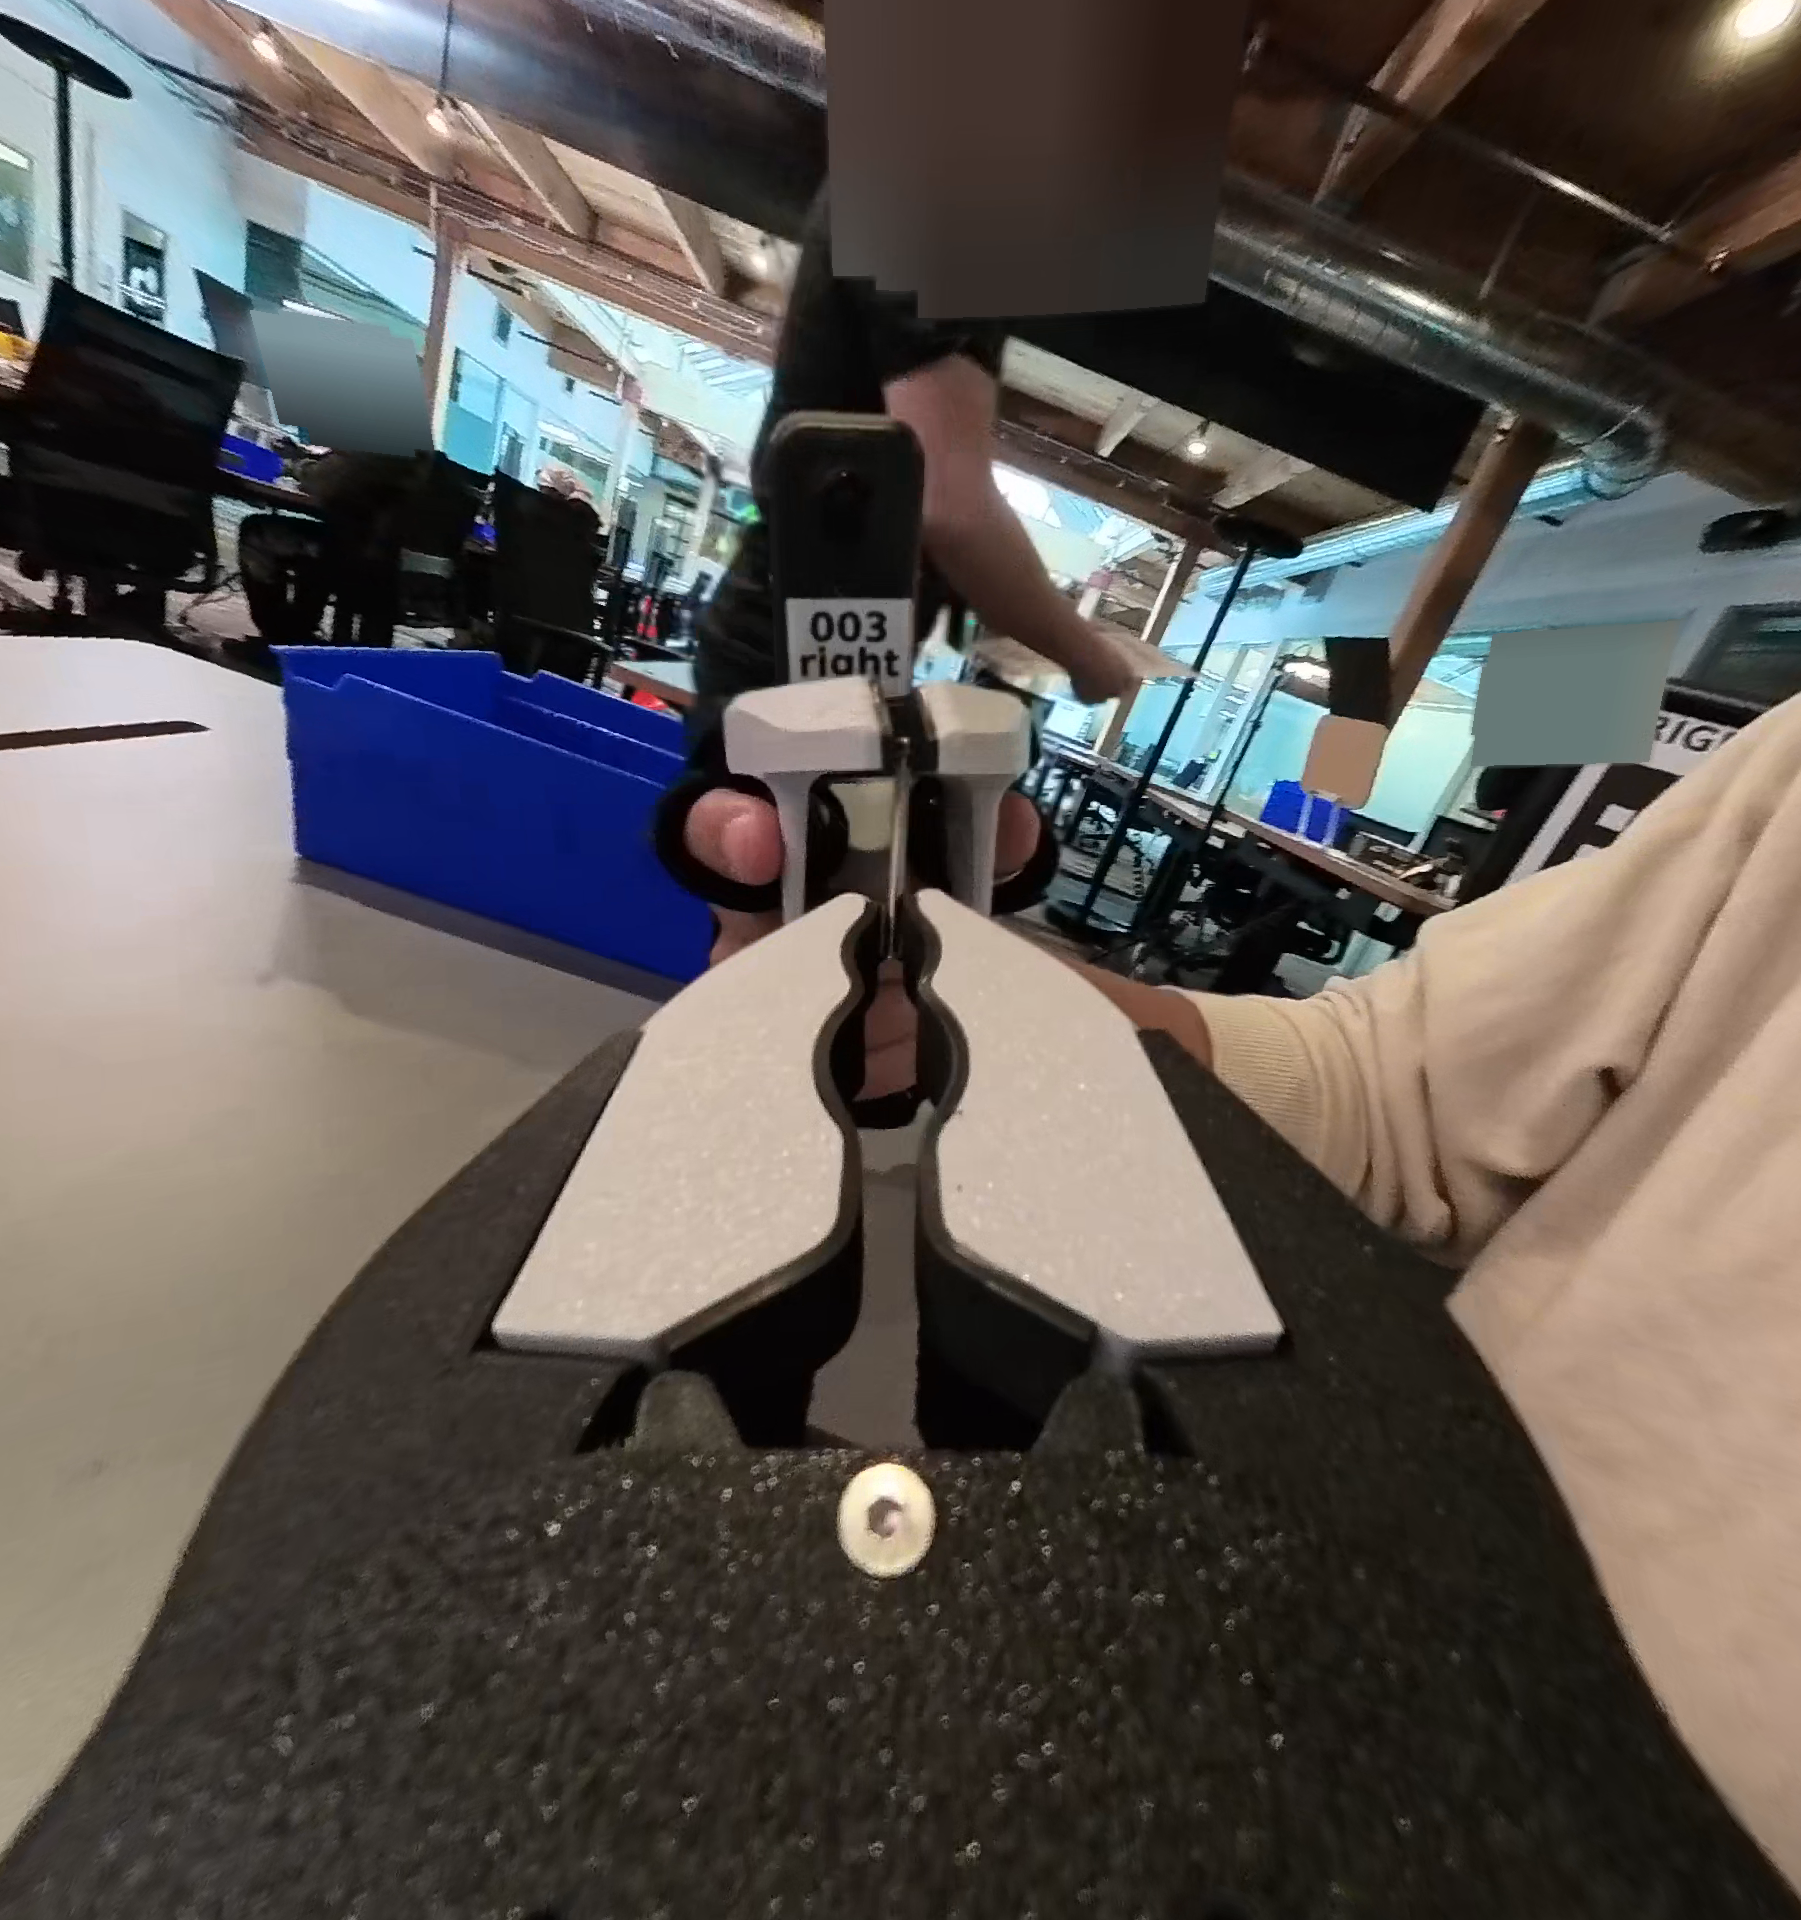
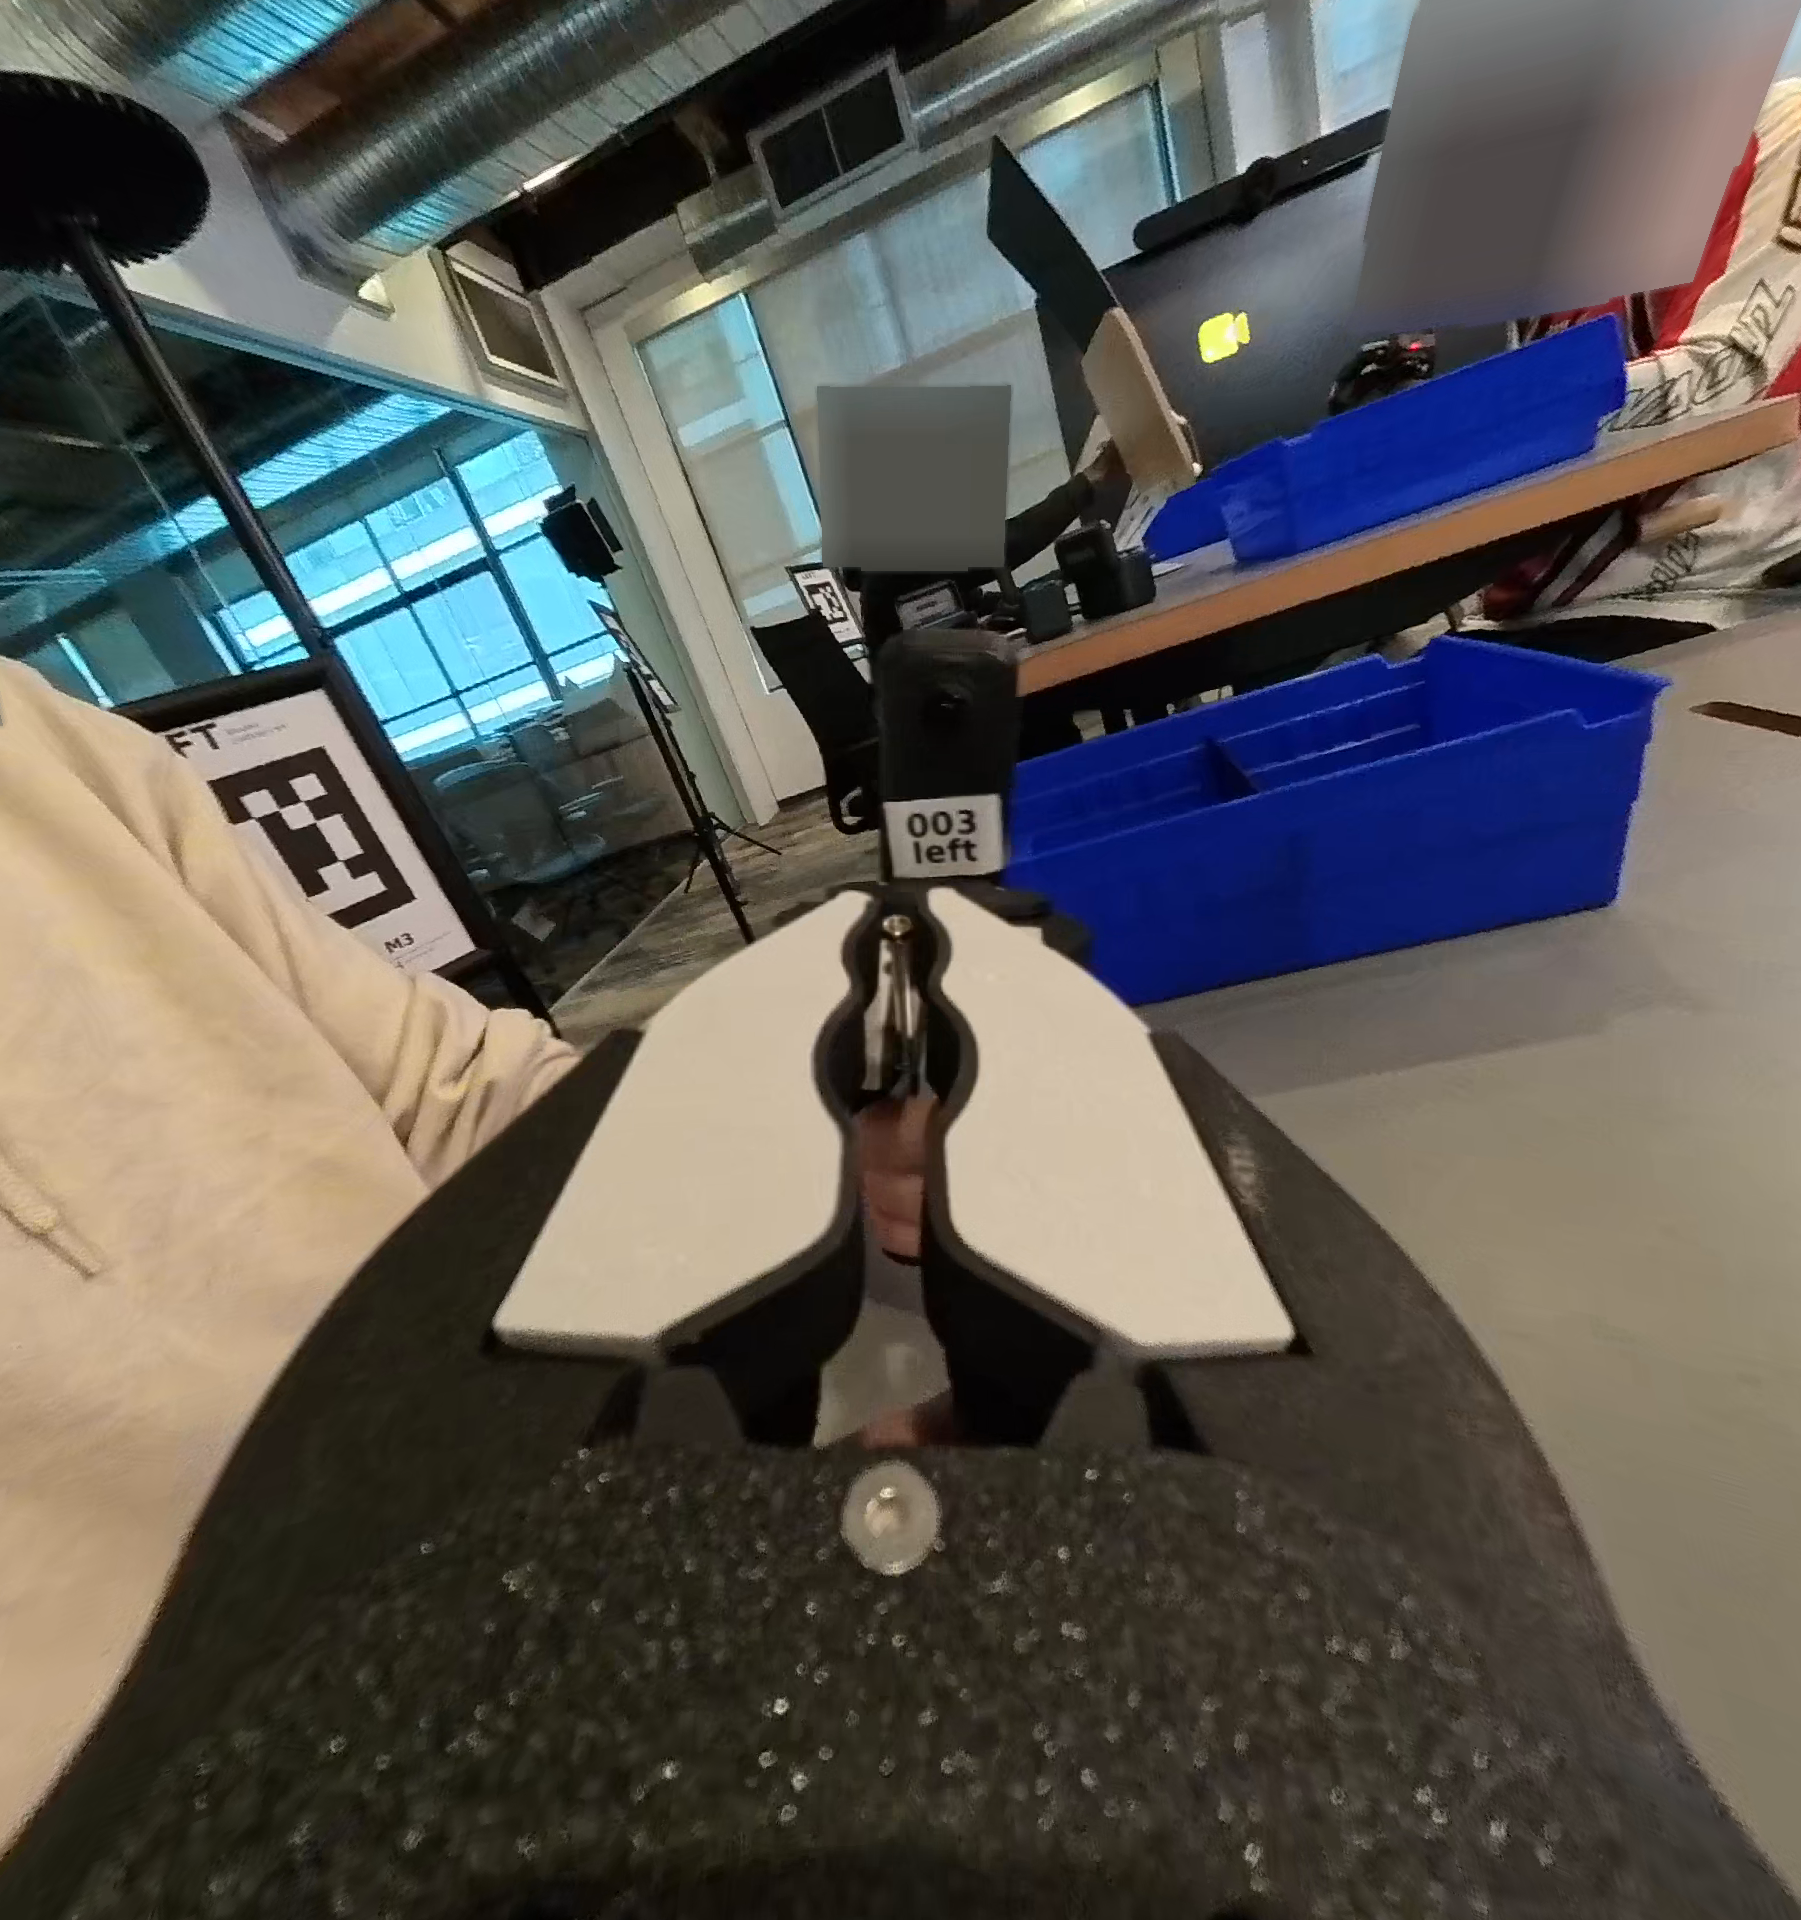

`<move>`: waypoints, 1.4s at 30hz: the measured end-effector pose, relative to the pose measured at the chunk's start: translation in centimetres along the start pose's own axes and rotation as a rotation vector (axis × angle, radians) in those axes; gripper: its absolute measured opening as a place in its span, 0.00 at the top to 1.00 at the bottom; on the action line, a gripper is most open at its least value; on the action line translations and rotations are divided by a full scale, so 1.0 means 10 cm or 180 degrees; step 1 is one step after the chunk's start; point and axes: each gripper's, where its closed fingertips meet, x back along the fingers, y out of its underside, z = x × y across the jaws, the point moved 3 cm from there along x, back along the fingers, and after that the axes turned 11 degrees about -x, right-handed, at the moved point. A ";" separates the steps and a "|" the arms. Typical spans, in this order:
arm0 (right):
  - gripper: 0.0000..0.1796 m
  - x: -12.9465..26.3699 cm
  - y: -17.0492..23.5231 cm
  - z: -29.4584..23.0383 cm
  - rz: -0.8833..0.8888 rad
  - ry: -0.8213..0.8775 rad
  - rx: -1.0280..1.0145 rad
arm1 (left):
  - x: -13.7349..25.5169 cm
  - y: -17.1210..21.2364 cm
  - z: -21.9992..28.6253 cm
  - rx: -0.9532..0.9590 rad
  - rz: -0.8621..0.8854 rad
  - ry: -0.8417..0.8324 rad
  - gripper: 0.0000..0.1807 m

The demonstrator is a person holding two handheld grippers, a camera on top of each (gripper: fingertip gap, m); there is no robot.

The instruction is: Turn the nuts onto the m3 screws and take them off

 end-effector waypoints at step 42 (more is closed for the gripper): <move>0.97 0.09 -0.02 0.18 0.1085 0.1246 -0.0279 | -0.03 -0.02 -0.21 -0.1367 -0.0647 -0.1591 0.98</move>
